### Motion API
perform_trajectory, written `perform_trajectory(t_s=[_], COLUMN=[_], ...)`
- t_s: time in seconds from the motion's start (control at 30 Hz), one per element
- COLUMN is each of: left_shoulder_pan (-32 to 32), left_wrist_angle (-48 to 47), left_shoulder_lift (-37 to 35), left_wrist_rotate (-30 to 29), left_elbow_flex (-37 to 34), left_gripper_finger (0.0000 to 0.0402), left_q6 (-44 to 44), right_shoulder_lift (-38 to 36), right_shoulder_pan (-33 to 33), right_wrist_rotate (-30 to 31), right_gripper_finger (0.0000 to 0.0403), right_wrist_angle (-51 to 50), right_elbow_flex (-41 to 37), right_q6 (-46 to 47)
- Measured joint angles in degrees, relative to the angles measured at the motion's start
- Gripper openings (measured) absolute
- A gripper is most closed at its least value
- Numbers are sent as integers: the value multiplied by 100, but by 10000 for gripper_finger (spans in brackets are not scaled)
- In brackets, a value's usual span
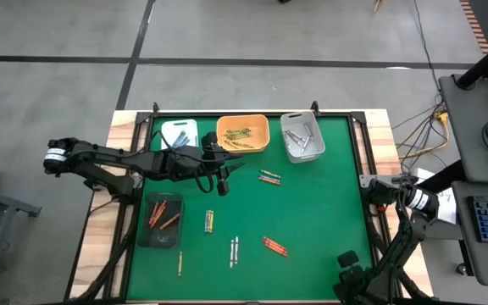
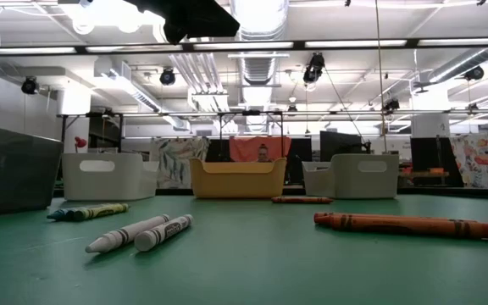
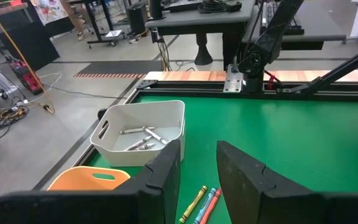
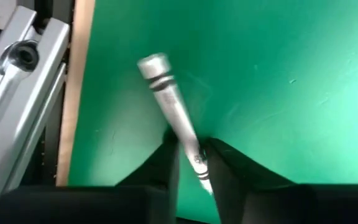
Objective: Sort crayons
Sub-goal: Put the white crayon into the gray bin
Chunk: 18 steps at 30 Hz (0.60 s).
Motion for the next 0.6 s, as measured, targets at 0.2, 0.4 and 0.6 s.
perform_trajectory(t_s=[0.2,0.4,0.6], left_shoulder_pan=[0,0,-25], left_wrist_angle=[55,193,332], left_shoulder_lift=[0,0,0], left_wrist_rotate=[-7,-9,-8], left_elbow_flex=[-2,-2,-2], left_gripper_finger=[87,87,87], left_q6=[0,0,21], right_shoulder_lift=[-97,-418,-933], right_shoulder_pan=[-30,-339,-1205], right_wrist_rotate=[119,54,520], right_gripper_finger=[13,9,9], right_wrist_angle=[-55,-788,-1330], right_elbow_flex=[122,430,650], right_q6=[-123,467,1228])
